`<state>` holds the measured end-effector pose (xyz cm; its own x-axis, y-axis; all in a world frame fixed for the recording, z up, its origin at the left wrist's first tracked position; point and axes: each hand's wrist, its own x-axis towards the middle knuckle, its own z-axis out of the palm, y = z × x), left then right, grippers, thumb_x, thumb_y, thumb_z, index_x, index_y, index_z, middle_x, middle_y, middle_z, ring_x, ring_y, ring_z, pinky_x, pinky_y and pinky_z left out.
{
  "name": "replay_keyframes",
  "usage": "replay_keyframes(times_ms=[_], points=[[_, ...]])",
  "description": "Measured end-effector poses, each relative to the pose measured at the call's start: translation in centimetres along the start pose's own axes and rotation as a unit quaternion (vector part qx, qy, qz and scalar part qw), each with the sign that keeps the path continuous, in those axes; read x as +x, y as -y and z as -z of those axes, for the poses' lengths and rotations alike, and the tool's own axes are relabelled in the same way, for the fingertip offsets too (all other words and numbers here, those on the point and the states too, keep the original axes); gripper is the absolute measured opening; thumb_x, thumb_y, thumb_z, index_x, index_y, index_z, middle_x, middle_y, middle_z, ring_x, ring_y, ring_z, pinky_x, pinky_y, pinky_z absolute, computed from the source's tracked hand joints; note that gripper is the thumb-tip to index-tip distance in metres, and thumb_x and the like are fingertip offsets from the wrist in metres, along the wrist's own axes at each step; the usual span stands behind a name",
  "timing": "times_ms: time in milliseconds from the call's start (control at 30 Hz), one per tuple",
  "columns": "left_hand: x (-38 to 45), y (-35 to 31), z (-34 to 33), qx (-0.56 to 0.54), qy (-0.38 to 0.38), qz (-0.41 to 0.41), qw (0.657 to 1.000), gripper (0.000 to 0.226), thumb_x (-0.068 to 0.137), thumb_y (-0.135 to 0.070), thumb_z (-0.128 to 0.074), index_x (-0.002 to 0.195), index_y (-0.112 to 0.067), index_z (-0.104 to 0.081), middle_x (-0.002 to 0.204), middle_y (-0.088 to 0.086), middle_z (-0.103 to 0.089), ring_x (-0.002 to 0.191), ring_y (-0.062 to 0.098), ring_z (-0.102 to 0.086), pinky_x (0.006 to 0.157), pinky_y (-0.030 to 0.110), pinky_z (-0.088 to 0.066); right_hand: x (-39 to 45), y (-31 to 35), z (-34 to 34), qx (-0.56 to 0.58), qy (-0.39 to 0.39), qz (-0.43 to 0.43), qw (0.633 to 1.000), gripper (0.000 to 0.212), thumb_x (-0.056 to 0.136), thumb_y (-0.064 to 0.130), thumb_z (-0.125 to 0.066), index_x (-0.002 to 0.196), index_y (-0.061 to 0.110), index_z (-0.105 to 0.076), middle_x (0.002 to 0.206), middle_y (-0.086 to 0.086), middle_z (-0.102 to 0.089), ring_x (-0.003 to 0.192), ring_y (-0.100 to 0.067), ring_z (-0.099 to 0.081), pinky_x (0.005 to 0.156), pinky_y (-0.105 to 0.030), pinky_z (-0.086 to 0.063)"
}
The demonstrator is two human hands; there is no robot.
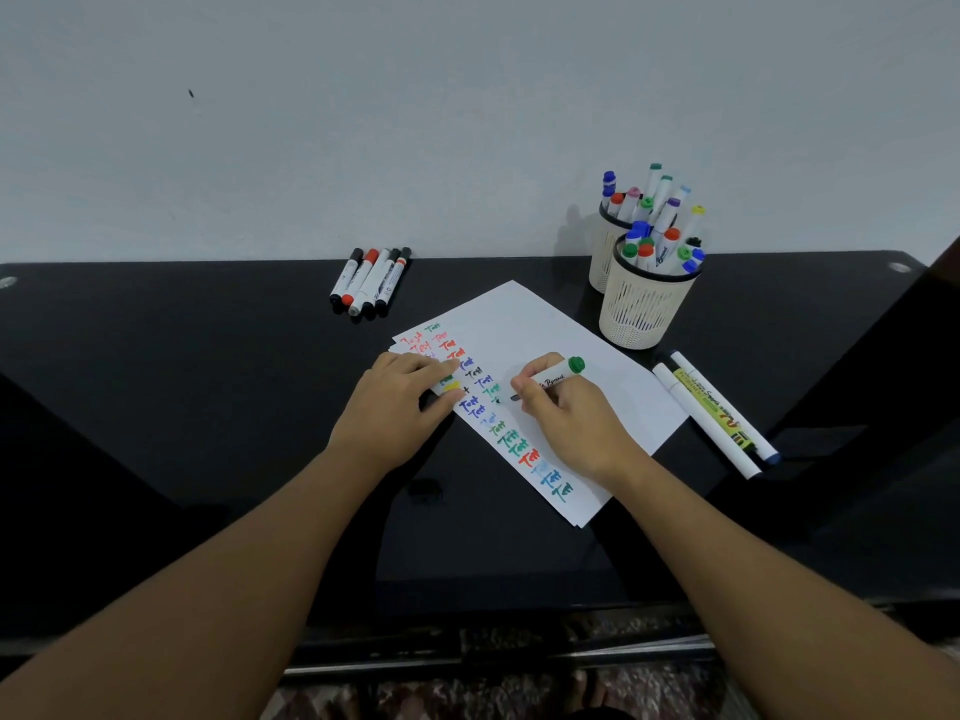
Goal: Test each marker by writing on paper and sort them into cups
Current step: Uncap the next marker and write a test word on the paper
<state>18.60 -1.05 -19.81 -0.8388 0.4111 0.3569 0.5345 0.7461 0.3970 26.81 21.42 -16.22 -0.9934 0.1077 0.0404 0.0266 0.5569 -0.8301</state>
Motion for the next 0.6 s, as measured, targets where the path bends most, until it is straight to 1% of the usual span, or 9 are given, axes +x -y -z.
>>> replay_keyframes(times_ms=[67,167,267,333,367,467,600], points=[[0.01,-0.05,-0.01,-0.002,0.000,0.000,1.000,0.043,0.098,-0.048,-0.060,0.137,-0.033,-0.063,0.128,-0.009,-0.064,0.121,0.017,-0.047,0.100,0.044,-0.046,-0.10,0.03,0.11,0.008,-0.001,-0.004,1.000,0.026,0.107,0.043,-0.048,0.101,0.026,-0.066,0.094,0.007,-0.071,0.087,-0.011,-0.068,0.085,-0.035,-0.054],[-0.01,0.04,-0.02,-0.006,-0.002,-0.002,1.000,0.042,0.098,-0.047,-0.061,0.137,-0.032,-0.063,0.128,-0.008,-0.064,0.121,0.018,-0.047,0.100,0.044,-0.046,0.08,-0.07,0.07,0.019,-0.013,-0.019,1.000,0.030,0.107,0.045,-0.049,0.104,0.023,-0.069,0.095,0.010,-0.072,0.093,-0.008,-0.068,0.091,-0.032,-0.055],[-0.06,0.06,-0.04,-0.006,-0.004,-0.001,1.000,0.042,0.098,-0.049,-0.060,0.136,-0.032,-0.064,0.127,-0.008,-0.065,0.121,0.018,-0.048,0.100,0.045,-0.047,0.23,-0.35,-0.12,0.009,-0.010,-0.020,1.000,0.036,0.106,0.045,-0.049,0.098,0.019,-0.071,0.099,0.011,-0.070,0.092,-0.011,-0.068,0.091,-0.037,-0.056],[-0.06,0.03,0.03,-0.007,-0.003,0.001,1.000,0.047,0.096,-0.054,-0.054,0.136,-0.031,-0.064,0.126,-0.009,-0.065,0.120,0.018,-0.048,0.100,0.045,-0.047,0.28,-0.41,-0.13,0.002,-0.014,-0.015,1.000,0.036,0.106,0.045,-0.049,0.098,0.017,-0.070,0.100,0.006,-0.069,0.090,-0.014,-0.069,0.089,-0.042,-0.057],[-0.07,0.03,0.05,-0.008,-0.002,0.001,1.000,0.049,0.095,-0.056,-0.051,0.136,-0.031,-0.064,0.126,-0.009,-0.065,0.120,0.018,-0.048,0.099,0.045,-0.047,0.31,-0.43,-0.11,0.001,-0.017,-0.012,1.000,0.035,0.106,0.045,-0.049,0.099,0.018,-0.069,0.100,0.004,-0.069,0.090,-0.014,-0.069,0.088,-0.042,-0.057],[-0.01,0.08,0.02,-0.007,0.002,0.002,1.000,0.050,0.095,-0.057,-0.051,0.136,-0.032,-0.064,0.127,-0.009,-0.065,0.121,0.018,-0.048,0.100,0.046,-0.047,0.35,-0.46,-0.09,0.000,-0.014,0.004,1.000,0.028,0.107,0.042,-0.048,0.105,0.022,-0.067,0.100,0.010,-0.068,0.091,-0.010,-0.068,0.085,-0.033,-0.056],[-0.03,0.19,-0.09,-0.009,-0.003,0.000,1.000,0.043,0.098,-0.049,-0.061,0.137,-0.032,-0.063,0.128,-0.009,-0.064,0.122,0.017,-0.047,0.101,0.046,-0.046,0.27,-0.49,-0.09,0.009,-0.021,-0.011,1.000,0.031,0.107,0.042,-0.049,0.100,0.020,-0.068,0.094,0.007,-0.069,0.087,-0.011,-0.067,0.079,-0.030,-0.053]])
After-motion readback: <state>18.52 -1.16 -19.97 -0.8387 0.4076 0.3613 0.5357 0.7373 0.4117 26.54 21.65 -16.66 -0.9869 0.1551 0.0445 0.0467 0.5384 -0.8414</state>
